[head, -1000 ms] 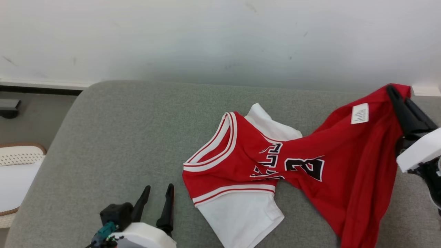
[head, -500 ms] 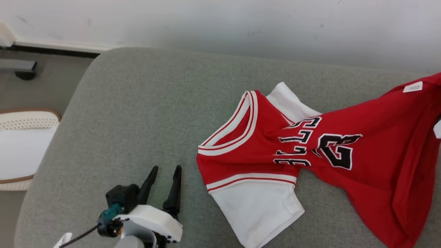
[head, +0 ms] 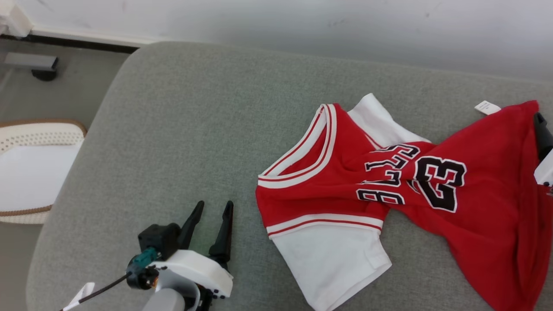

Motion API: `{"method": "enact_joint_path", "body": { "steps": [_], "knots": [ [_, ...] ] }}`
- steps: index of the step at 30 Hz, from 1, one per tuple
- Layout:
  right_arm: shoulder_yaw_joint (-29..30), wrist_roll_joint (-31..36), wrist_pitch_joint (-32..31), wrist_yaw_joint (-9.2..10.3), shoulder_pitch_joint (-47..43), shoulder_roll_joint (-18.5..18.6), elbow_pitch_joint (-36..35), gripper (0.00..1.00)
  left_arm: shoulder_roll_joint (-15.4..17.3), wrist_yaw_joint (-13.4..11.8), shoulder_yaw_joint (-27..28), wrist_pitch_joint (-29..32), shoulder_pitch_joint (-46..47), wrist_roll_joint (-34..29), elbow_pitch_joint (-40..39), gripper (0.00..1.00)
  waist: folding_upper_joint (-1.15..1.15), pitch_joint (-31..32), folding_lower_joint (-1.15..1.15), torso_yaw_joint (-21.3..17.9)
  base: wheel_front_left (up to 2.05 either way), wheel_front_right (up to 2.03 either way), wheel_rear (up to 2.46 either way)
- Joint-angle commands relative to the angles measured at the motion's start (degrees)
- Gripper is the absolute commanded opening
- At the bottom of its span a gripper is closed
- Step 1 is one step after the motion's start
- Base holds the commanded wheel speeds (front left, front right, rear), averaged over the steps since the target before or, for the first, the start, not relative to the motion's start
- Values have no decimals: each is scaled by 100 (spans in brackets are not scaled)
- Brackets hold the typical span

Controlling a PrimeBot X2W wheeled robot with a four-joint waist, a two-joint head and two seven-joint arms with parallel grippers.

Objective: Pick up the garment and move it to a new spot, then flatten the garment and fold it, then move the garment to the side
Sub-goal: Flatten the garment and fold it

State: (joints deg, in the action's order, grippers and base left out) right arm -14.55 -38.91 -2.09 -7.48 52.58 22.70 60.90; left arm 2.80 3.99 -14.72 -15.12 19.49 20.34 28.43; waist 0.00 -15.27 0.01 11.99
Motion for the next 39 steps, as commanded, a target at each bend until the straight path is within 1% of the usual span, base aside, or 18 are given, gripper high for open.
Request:
{"method": "enact_joint_path", "body": {
  "steps": [1, 4, 6, 10, 15, 20, 24, 28, 31, 36, 39],
  "knots": [
    [-53, -165, -49, -1, -129, -10, -79, 100, 26, -27, 49, 2, -92, -8, 14, 100, 0, 316, -1, -248, 0, 0, 0],
    [-349, -277, 30, -1, -355, 65, -470, 100, 24, -30, 122, 2, -203, -69, 36, 100, 0, 590, -1, -468, 0, 0, 0],
    [-532, -471, 185, -1, -606, 52, -979, 100, 24, -56, 195, 2, -286, -96, -6, 100, 0, 753, -1, -623, 0, 0, 0],
    [-761, -811, 514, 0, -1283, 325, -2065, 100, 45, -93, 361, 2, -503, -114, -99, 100, 0, 984, -1, -902, 0, 0, 0],
    [-640, -931, 979, -1, -2581, 486, -3082, 100, 66, -91, 529, 2, -739, -147, -186, 100, 0, 1182, -1, -1120, 0, 0, 0],
    [-461, -620, 1254, 0, -3828, 426, -3856, 100, 69, -68, 626, 2, -937, -197, -261, 100, 0, 1249, -1, -1318, 0, 0, 0],
    [-88, -371, 1286, 0, -4517, 98, -3955, 100, 62, -47, 654, 2, -1001, -230, -261, 100, 0, 1286, -1, -1398, 0, 0, 0],
    [42, -220, 1061, 0, -4853, -324, -3909, 100, 63, -8, 653, 2, -993, -261, -233, 100, 0, 1278, -1, -1419, 0, 0, 0],
    [-35, -92, 807, 0, -4949, -556, -3824, 100, 58, 4, 634, 2, -936, -288, -226, 100, 0, 1243, -1, -1395, 0, 0, 0],
    [-126, 150, 501, 0, -4839, -775, -3662, 100, 47, 34, 593, 2, -836, -258, -191, 100, 0, 1156, -1, -1272, 0, 0, 0],
    [-55, 286, 339, 0, -4749, -854, -3498, 100, 41, 30, 603, 2, -826, -224, -182, 100, 0, 1104, -1, -1228, 0, 0, 0]
  ]
}}
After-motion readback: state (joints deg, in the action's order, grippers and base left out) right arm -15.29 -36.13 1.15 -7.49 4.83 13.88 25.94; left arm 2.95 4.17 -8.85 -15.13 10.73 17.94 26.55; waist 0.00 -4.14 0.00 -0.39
